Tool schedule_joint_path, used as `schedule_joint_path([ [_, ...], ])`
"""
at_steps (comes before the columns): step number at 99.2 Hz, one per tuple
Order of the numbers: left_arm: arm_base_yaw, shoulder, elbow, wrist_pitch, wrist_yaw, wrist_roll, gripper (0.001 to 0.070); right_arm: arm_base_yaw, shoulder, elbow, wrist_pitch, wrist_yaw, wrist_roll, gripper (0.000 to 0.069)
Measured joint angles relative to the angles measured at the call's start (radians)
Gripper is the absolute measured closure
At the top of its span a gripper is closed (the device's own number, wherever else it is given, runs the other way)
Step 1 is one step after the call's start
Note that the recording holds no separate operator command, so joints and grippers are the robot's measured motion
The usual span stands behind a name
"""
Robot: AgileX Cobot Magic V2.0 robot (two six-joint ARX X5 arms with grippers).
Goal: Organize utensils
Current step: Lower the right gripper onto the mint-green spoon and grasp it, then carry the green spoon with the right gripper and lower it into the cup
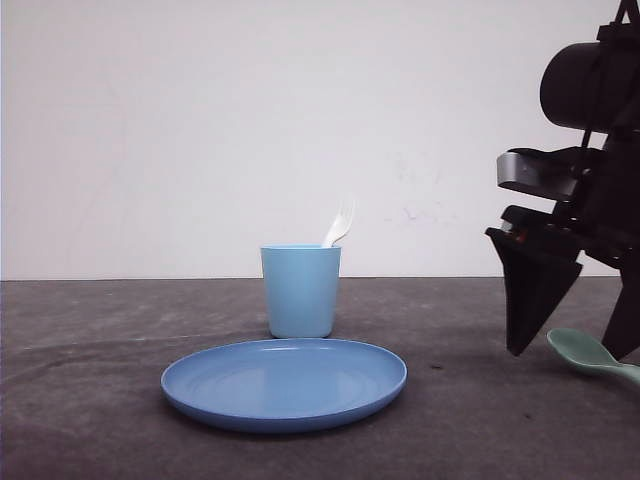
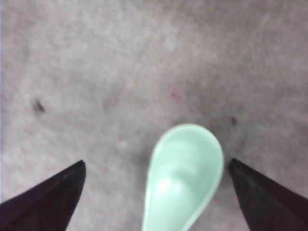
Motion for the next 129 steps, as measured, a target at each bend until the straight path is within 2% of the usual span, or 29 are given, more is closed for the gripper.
schedule_joint_path([
  [14,0.000,0.000,0.000,-0.001,0.000,0.000,0.0471,0.018,0.010,0.000,0.011,0.023,0.003,0.0359],
  [19,0.000,0.000,0.000,0.000,0.000,0.000,0.0471,0.026,0.010,0.000,0.010,0.025,0.003,0.0426],
  [37,0.000,0.000,0.000,0.000,0.000,0.000,0.0471,0.039,0.011,0.000,0.010,0.024,0.006,0.0593],
  [43,0.000,0.000,0.000,0.000,0.000,0.000,0.0471,0.040,0.011,0.000,0.010,0.024,0.006,0.0630],
  [55,0.000,0.000,0.000,0.000,0.000,0.000,0.0471,0.046,0.011,0.000,0.012,0.024,0.010,0.0653],
  [83,0.000,0.000,0.000,0.000,0.000,0.000,0.0471,0.062,-0.039,0.001,0.040,0.003,0.022,0.0656],
  [110,0.000,0.000,0.000,0.000,0.000,0.000,0.0471,0.063,-0.146,0.097,0.104,-0.119,0.041,0.0656],
  [129,0.000,0.000,0.000,0.000,0.000,0.000,0.0471,0.065,-0.157,0.159,0.254,-0.220,0.069,0.0656],
])
